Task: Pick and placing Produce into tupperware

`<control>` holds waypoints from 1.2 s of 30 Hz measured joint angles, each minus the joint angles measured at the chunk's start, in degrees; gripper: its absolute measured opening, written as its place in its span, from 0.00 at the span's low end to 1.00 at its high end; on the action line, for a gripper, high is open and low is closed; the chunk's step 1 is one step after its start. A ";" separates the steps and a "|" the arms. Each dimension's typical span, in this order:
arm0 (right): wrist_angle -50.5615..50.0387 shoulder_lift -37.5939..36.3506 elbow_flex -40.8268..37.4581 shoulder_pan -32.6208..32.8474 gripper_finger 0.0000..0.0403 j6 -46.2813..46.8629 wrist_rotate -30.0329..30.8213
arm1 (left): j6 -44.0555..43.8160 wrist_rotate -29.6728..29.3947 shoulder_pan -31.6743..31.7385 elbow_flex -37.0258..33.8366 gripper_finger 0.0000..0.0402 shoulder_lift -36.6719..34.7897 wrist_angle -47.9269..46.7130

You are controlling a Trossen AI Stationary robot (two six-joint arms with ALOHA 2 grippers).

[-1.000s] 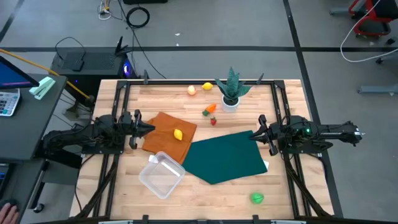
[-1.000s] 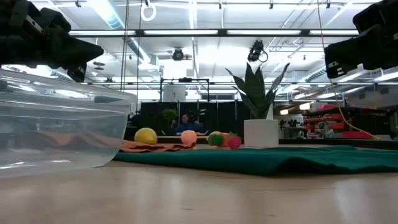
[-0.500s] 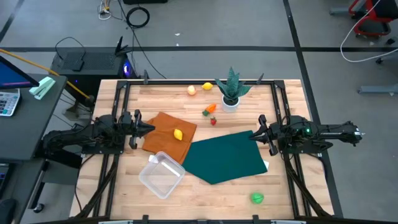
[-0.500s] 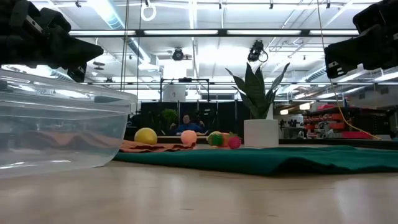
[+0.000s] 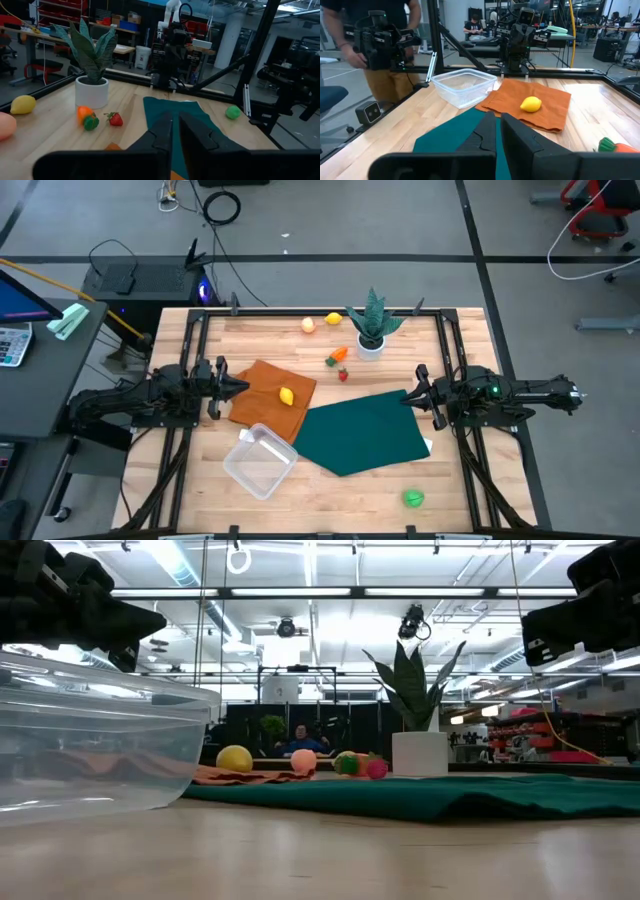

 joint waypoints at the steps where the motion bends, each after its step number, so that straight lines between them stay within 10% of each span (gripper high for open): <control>1: 0.00 0.00 -0.02 0.00 0.00 0.00 -0.02 | -0.01 0.00 0.00 0.00 0.08 -0.01 0.00; 36: 0.01 0.00 -0.02 0.02 0.00 0.00 -0.02 | 6.38 -0.04 0.00 0.01 0.08 0.01 0.02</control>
